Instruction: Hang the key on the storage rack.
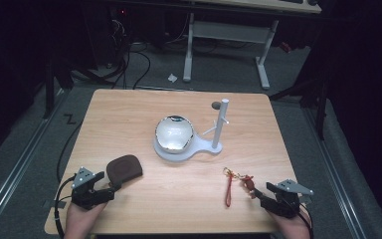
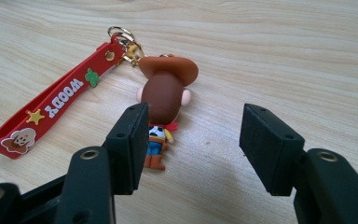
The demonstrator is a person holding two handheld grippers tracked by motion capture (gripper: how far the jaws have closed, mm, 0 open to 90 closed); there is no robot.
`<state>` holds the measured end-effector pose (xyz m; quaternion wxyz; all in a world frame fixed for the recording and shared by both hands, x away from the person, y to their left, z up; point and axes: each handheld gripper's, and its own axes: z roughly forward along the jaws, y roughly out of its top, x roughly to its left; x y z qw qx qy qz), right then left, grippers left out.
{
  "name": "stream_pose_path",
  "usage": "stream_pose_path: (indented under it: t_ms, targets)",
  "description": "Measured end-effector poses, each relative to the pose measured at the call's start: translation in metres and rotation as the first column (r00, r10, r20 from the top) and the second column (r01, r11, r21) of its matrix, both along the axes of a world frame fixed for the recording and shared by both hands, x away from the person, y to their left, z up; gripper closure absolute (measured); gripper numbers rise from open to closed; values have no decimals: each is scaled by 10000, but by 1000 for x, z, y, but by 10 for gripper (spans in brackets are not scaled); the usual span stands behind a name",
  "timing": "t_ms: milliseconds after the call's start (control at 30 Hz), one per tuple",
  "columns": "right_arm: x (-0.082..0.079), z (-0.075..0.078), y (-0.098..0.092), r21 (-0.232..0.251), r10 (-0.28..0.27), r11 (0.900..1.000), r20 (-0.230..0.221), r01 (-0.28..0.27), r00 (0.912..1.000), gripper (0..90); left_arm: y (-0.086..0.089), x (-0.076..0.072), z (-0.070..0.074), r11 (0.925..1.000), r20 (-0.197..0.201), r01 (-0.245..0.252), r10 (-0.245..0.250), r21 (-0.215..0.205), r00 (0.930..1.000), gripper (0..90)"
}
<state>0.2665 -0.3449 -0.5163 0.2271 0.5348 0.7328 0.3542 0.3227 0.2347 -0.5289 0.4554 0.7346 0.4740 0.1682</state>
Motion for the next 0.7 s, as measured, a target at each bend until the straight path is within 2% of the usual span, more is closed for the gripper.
stream_pose_path:
  t_ms: [433,600,700]
  targets:
    - [0,-1,1,-52,181,9998,46,-181,9998,478,-1,-1,1,10000,109,-14,13,56,9999,201]
    - [0,1,1,-149,260,9996,86,-259,9996,497,-1,-1,1,10000,134,9,-9,-6,9999,205]
    - [3,5,-3,-198,286,9994,70,-285,9996,502,0,0,1,9998,167,66,-63,-199,9998,207]
